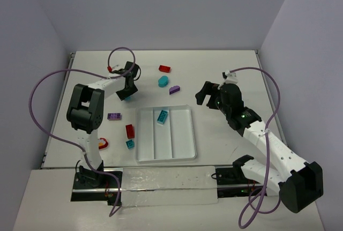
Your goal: Sort the legos into containers by color
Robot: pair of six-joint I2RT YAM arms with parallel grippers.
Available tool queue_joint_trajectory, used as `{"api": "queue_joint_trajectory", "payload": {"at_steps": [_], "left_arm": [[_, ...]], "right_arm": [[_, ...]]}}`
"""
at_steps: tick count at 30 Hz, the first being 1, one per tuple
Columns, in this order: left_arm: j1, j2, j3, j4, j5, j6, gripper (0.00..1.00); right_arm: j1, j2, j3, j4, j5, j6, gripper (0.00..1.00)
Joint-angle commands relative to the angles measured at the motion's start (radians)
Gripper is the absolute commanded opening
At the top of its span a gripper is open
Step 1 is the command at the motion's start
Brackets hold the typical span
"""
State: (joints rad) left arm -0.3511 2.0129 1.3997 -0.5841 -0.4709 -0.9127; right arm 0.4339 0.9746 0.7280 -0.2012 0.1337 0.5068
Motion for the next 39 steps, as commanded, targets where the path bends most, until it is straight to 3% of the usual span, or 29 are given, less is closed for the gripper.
{"api": "queue_joint_trajectory", "payload": {"at_steps": [1, 4, 10, 18, 25, 32, 39], "left_arm": [[0.006, -0.019, 0.004, 0.023, -0.008, -0.005, 0.41], [0.004, -0.068, -0.009, 0.019, -0.022, 0.019, 0.22], [-0.022, -0.239, -0.076, 0.008, -0.022, 0.096, 0.00], [-0.261, -0.423, -0.177, -0.008, -0.030, 0.180, 0.00], [-0.462, -0.482, -0.293, 0.063, 0.073, 0.164, 0.00], [-0.590, -0.446, -0.303, 0.052, 0.048, 0.120, 0.00], [-0.641, -0.414, -0.315, 0.065, 0.050, 0.105, 0.01]], "right_arm": [[-0.003, 0.005, 0.017, 0.036, 0.000, -0.010, 1.00], [-0.003, 0.002, 0.016, 0.035, 0.003, -0.009, 1.00], [-0.002, 0.005, 0.017, 0.043, 0.002, 0.003, 1.00], [-0.003, 0.023, 0.027, 0.053, 0.001, 0.022, 1.00], [-0.003, 0.002, 0.024, 0.036, 0.038, 0.030, 1.00], [-0.003, -0.061, 0.013, 0.017, 0.079, 0.042, 1.00], [-0.002, -0.068, 0.018, 0.006, 0.085, 0.047, 1.00]]}}
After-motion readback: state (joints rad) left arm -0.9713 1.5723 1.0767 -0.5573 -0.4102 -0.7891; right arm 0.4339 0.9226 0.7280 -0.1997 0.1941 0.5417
